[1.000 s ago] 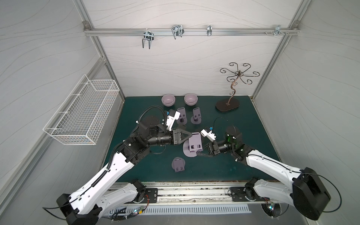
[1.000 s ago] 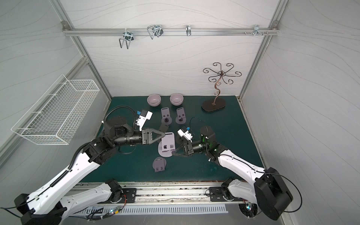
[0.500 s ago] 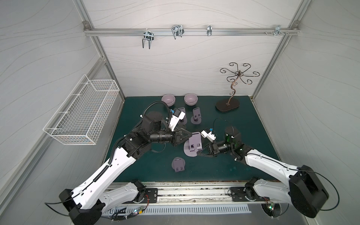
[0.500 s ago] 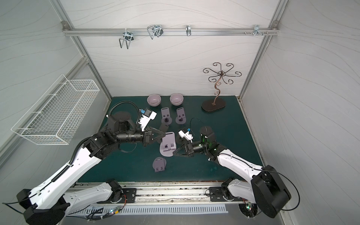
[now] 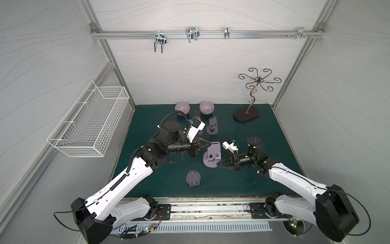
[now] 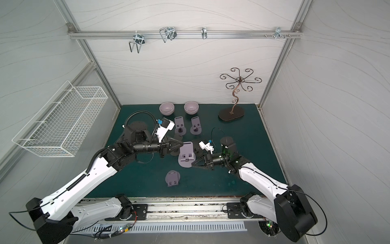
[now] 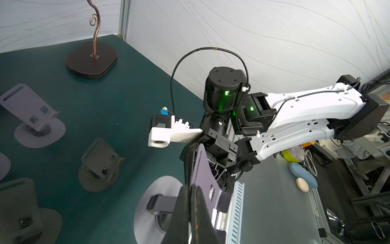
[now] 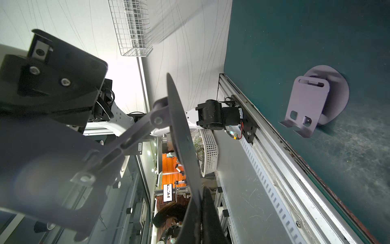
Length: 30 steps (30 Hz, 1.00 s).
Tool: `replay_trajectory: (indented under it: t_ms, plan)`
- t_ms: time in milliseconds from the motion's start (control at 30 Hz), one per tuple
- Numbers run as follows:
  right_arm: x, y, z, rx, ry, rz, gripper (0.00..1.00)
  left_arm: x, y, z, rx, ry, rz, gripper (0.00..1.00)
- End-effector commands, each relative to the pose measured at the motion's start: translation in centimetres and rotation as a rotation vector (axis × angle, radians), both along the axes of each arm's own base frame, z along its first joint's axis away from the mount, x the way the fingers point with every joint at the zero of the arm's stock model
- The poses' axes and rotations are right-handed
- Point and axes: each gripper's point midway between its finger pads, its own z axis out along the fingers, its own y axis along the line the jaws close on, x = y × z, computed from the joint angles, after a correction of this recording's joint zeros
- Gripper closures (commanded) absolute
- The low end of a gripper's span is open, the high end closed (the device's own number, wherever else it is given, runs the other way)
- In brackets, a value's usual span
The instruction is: Open the phone stand
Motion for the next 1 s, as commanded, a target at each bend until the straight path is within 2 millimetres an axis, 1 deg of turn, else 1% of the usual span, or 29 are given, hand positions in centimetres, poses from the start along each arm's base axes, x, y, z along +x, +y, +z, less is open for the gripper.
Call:
replay_trajectory:
  t_ms: [0,200,300,400,500,600,733,800,867,900,933,967]
  plan:
    - [-0.7,-0.7,-2.5,-0.113,0.199,-0.018,1.0,1.8,0.0,7.7,-0.184,-0.279,0.03,1.0]
    - [0.0,-0.4,-1.6,-0.096,0.189,-0.019,1.0,1.5,-1.1,4.8,-0.128,-0.192,-0.014,1.0]
    - [0.5,-0.2,-1.1,-0.085,0.179,-0.022,1.0,1.3,-1.8,3.2,-0.073,-0.156,-0.036,1.0]
    - [0.9,-0.1,-0.5,-0.075,0.175,-0.025,1.0,1.2,-2.1,2.4,-0.057,-0.149,-0.035,1.0]
    - [1.1,-0.4,-0.2,-0.121,0.114,-0.034,1.0,1.5,-2.2,2.2,-0.065,-0.134,-0.027,1.0]
    - [1.6,-1.3,0.3,-0.218,0.009,-0.07,1.0,1.8,-2.4,2.1,-0.077,-0.101,-0.019,1.0]
    - [2.9,-2.8,1.6,-0.224,-0.054,-0.138,1.0,2.7,-2.9,1.3,-0.075,-0.024,0.0,1.0]
    - [3.5,-3.8,2.0,-0.236,-0.071,-0.175,1.0,2.6,-3.4,0.8,-0.076,0.016,-0.025,1.0]
    - [3.8,-4.8,2.5,-0.24,-0.088,-0.204,0.89,2.5,-3.9,0.7,-0.099,0.051,-0.043,1.0]
    - [3.9,-5.3,2.7,-0.247,-0.095,-0.216,0.85,2.4,-4.0,0.7,-0.112,0.062,-0.051,1.0]
    - [4.1,-6.0,2.9,-0.26,-0.108,-0.239,0.8,2.2,-4.1,0.7,-0.129,0.074,-0.061,1.0]
    - [4.2,-6.5,3.1,-0.274,-0.129,-0.259,0.72,2.0,-4.2,0.8,-0.146,0.084,-0.072,1.0]
